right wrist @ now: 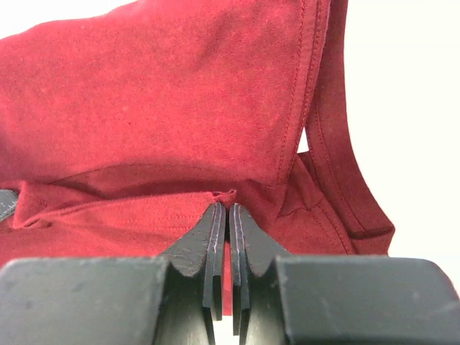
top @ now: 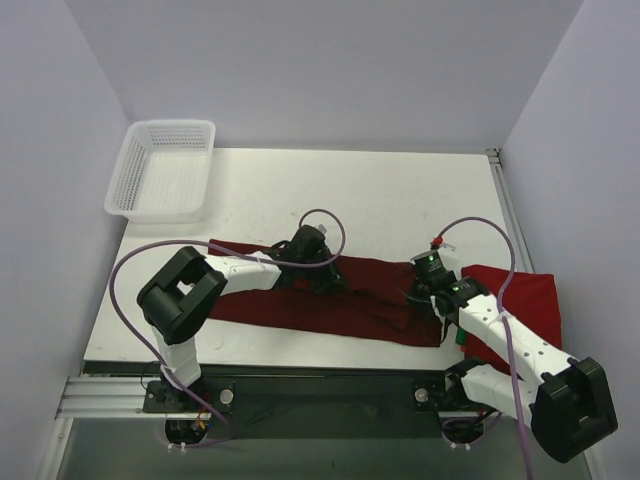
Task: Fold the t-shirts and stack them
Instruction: Fold the other side of the tshirt into a rectangle
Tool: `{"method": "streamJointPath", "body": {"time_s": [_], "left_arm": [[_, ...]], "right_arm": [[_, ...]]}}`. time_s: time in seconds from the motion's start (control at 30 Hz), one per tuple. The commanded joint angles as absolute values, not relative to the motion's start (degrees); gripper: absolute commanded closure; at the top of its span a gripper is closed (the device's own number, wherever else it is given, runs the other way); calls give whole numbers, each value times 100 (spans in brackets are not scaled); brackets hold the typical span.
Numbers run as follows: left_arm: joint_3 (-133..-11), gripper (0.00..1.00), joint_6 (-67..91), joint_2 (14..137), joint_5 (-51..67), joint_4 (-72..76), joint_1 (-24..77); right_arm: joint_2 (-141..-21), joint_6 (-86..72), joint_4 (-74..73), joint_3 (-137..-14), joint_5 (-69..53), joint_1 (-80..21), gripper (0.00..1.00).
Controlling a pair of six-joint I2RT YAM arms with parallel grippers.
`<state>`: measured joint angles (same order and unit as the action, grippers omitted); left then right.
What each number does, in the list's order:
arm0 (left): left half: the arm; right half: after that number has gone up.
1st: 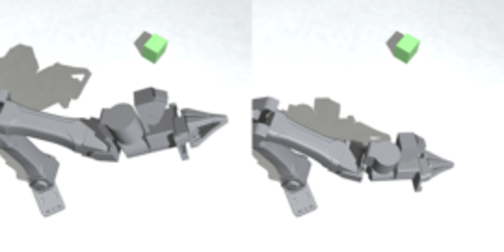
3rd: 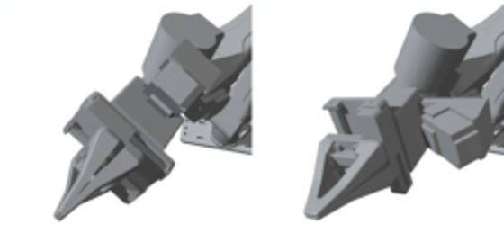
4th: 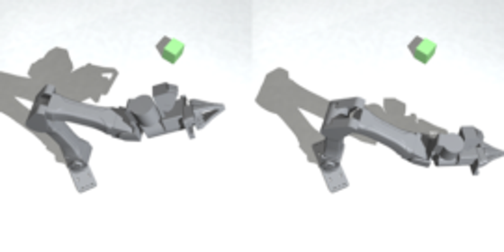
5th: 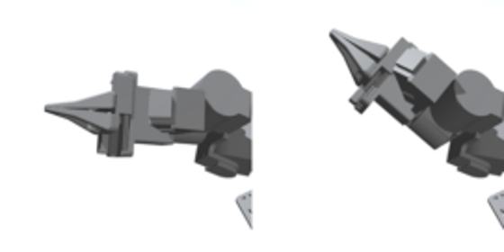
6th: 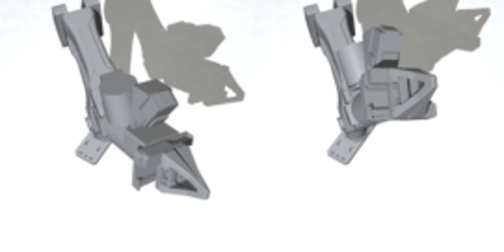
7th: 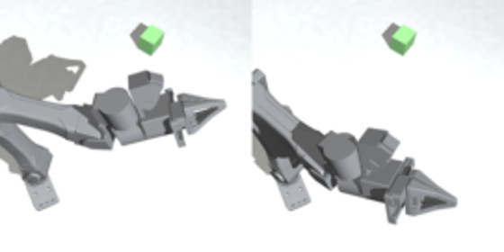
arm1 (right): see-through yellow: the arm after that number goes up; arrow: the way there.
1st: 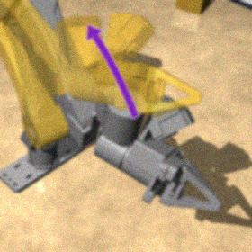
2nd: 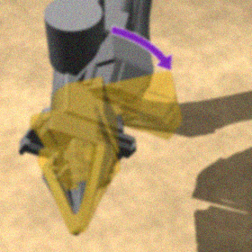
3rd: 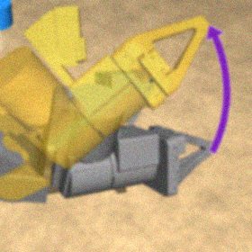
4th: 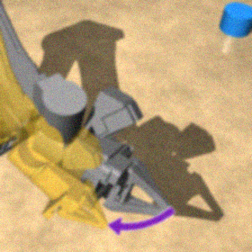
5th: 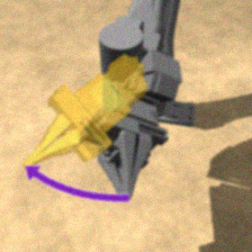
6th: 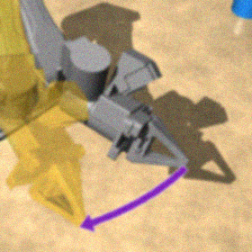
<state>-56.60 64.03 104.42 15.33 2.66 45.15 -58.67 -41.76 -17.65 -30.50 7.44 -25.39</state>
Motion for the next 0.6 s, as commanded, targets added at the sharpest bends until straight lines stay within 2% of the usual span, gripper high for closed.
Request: {"method": "streamJointPath", "body": {"time_s": [0.0,0.27,0.33,0.37,0.4,0.47,0.5,0.57], "left_arm": [[-5959,87,6319,10512,1617,492,4456],[-6020,86,6284,10643,1714,633,4351],[-6038,80,6240,10652,1696,615,4351],[-6029,78,6223,10661,1688,598,4333],[-6038,68,6170,10652,1679,589,4324],[-6003,62,6082,10591,1653,580,4281],[-5994,57,5986,10556,1652,589,4254],[-5942,44,5854,10364,1609,589,4193]], "right_arm": [[-5924,-4131,-1811,-3059,1019,-2444,100],[-5985,-4131,-1758,-3059,985,-2399,100],[-6029,-4131,-1749,-3067,976,-2391,100],[-6047,-4131,-1758,-3059,967,-2391,96],[-6047,-4122,-1758,-3050,949,-2391,89],[-5995,-4140,-1828,-3094,941,-2399,77],[-5959,-4131,-1880,-3111,949,-2391,67],[-5784,-4131,-2143,-3243,1010,-2391,59]]}}
